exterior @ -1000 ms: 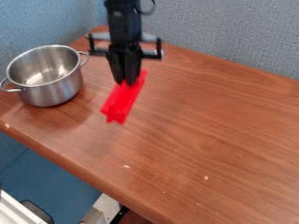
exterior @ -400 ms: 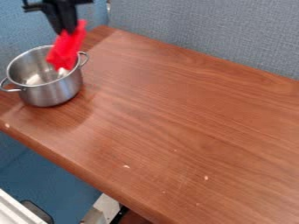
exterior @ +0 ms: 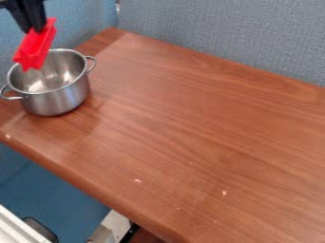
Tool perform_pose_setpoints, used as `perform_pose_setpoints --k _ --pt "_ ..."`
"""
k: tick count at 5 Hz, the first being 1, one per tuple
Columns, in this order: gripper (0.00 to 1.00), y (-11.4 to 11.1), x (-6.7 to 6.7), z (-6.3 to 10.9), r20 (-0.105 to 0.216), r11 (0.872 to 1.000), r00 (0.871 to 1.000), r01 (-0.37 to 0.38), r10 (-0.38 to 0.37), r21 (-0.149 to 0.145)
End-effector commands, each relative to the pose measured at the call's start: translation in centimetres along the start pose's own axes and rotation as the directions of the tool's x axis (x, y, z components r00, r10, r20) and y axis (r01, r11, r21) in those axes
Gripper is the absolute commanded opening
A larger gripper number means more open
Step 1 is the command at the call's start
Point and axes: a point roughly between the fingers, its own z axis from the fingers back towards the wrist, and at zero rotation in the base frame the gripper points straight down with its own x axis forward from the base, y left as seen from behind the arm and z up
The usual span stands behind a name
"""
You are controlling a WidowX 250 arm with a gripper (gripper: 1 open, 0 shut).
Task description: Put the red object in the metal pot
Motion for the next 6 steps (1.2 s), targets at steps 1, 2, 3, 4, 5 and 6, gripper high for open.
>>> perform_pose_setpoints --k 1,2,3,4,5,6 --pt "0.00 1.4 0.8 -0.2 0.029 1.000 1.000 -0.010 0.009 0.021" --pt "0.00 1.7 1.3 -1.7 0.018 0.999 1.000 -0.005 0.005 0.033" --pt "0.00 0.4 0.2 -1.7 0.018 0.997 0.997 0.070 -0.071 0.025" --pt "0.00 -1.1 -0.8 0.0 0.026 0.989 0.989 0.145 -0.144 -0.015" --pt "0.00 -2.8 -2.1 0.9 0.031 0.970 0.971 0.239 -0.238 -0.035" --pt "0.00 -2.2 -1.4 0.0 0.030 0.977 0.976 0.215 -0.214 -0.017"
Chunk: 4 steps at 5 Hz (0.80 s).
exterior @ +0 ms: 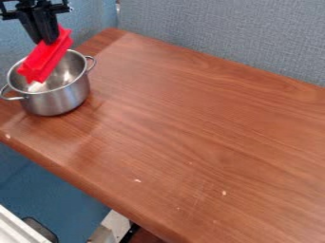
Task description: Put the red object in the metal pot
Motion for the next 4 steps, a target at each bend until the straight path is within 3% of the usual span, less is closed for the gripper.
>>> perform_pose_setpoints --k 1,3,4 --pt "0.00 0.2 0.2 0.4 0.039 1.000 0.999 -0.019 0.018 0.024" --pt "0.00 -1.4 -0.2 -0.3 0.065 0.994 0.993 -0.097 0.093 0.047" --pt "0.00 -1.8 -0.8 -0.3 0.076 0.997 0.995 -0.065 0.061 0.051"
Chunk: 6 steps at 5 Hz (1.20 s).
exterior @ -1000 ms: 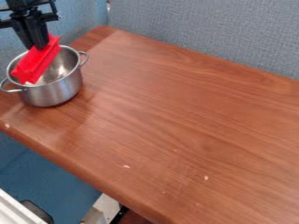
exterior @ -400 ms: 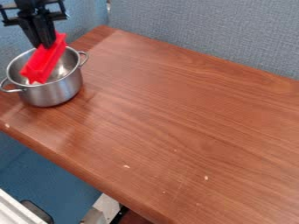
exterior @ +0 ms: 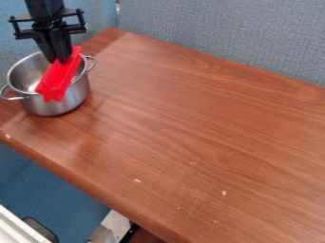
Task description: Put the red object in the metal pot
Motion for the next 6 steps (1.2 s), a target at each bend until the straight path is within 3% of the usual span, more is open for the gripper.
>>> perform_pose_setpoints --k 1,2,4,6 --pt "0.00 0.0 -0.4 1.9 0.064 0.999 0.997 0.030 -0.032 0.027" --pt "0.00 -0.4 -1.0 1.9 0.067 0.998 0.996 0.058 -0.060 0.028" --pt "0.00 -1.3 -0.6 1.1 0.069 0.999 0.998 -0.016 0.014 0.031" --pt "0.00 -2.7 -0.9 0.7 0.070 0.994 0.994 -0.091 0.087 0.053"
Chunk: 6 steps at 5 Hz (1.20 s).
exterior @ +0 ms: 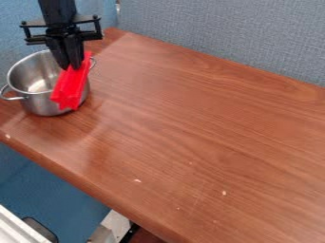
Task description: Put the red object in the metal pot
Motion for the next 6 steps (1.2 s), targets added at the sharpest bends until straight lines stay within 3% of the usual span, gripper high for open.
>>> perform_pose_setpoints --k 1,2,3,4,5,6 --pt "0.00 -0.3 0.1 2.2 0.060 0.999 0.997 -0.044 0.043 0.009" --pt "0.00 -0.6 0.0 2.7 0.054 0.996 0.995 -0.087 0.087 0.005" --pt "0.00 0.0 0.6 3.1 0.046 0.998 0.997 -0.056 0.056 0.002" --pt "0.00 0.4 1.1 4.6 0.061 1.000 0.998 0.005 -0.003 -0.030" --pt "0.00 0.5 0.9 3.6 0.070 1.000 0.998 0.010 -0.009 -0.009" --pt "0.00 0.4 0.9 3.7 0.093 0.998 0.994 -0.059 0.056 0.025"
